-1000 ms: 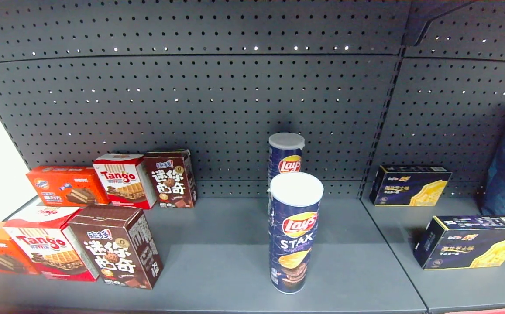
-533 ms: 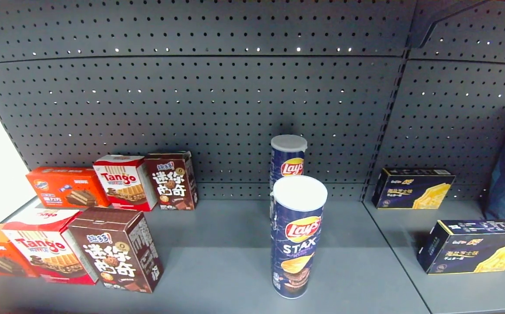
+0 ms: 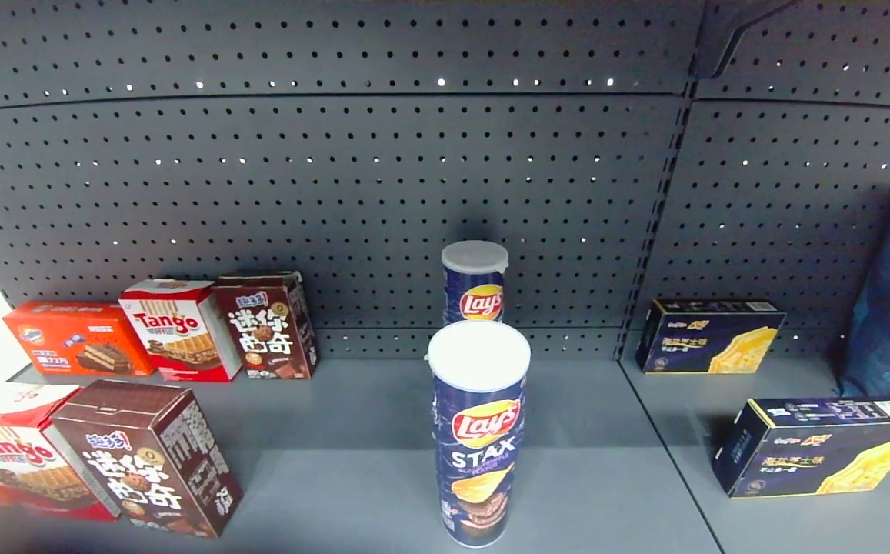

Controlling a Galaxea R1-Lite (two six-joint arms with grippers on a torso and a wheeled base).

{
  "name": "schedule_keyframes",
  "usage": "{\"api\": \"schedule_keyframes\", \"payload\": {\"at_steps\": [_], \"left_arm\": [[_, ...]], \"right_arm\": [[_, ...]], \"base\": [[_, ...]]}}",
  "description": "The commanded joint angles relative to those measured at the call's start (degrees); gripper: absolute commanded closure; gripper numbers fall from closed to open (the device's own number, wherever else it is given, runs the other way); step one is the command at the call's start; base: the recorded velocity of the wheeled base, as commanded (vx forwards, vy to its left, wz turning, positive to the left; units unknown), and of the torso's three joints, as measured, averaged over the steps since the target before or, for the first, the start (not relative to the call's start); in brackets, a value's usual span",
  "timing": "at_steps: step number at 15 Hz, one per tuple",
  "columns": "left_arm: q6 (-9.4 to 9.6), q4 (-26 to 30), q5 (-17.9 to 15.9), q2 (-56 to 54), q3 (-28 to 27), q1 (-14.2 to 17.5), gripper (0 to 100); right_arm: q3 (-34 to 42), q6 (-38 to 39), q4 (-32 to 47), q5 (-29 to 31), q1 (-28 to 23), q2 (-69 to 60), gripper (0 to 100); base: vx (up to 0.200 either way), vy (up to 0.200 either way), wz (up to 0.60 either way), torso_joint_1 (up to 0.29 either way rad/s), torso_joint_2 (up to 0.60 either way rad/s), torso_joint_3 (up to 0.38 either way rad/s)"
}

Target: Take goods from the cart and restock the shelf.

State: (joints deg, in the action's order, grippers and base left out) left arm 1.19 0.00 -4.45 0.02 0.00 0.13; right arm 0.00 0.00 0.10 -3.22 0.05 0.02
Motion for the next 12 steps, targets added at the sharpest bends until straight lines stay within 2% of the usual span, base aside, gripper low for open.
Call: {"api": "schedule_keyframes", "payload": {"at_steps": [1,4,5,12], "left_arm": [[-0.05,-0.1,0.1,0.0,0.0,0.0,0],[0.04,-0.1,0.0,0.0,0.0,0.0,0],[-0.14,-0.1,-0.1,0.0,0.0,0.0,0],[-0.14,-0.1,0.0,0.0,0.0,0.0,0]], "right_arm": [[0.0,0.0,0.0,0.0,0.0,0.0,0],[0.0,0.0,0.0,0.0,0.0,0.0,0],[0.0,0.0,0.0,0.0,0.0,0.0,0],[0.0,0.0,0.0,0.0,0.0,0.0,0]], "base": [[0.0,0.0,0.0,0.0,0.0,0.0],[0.0,0.0,0.0,0.0,0.0,0.0],[0.0,0.2,0.0,0.002,0.01,0.012],[0.0,0.0,0.0,0.0,0.0,0.0]]}}
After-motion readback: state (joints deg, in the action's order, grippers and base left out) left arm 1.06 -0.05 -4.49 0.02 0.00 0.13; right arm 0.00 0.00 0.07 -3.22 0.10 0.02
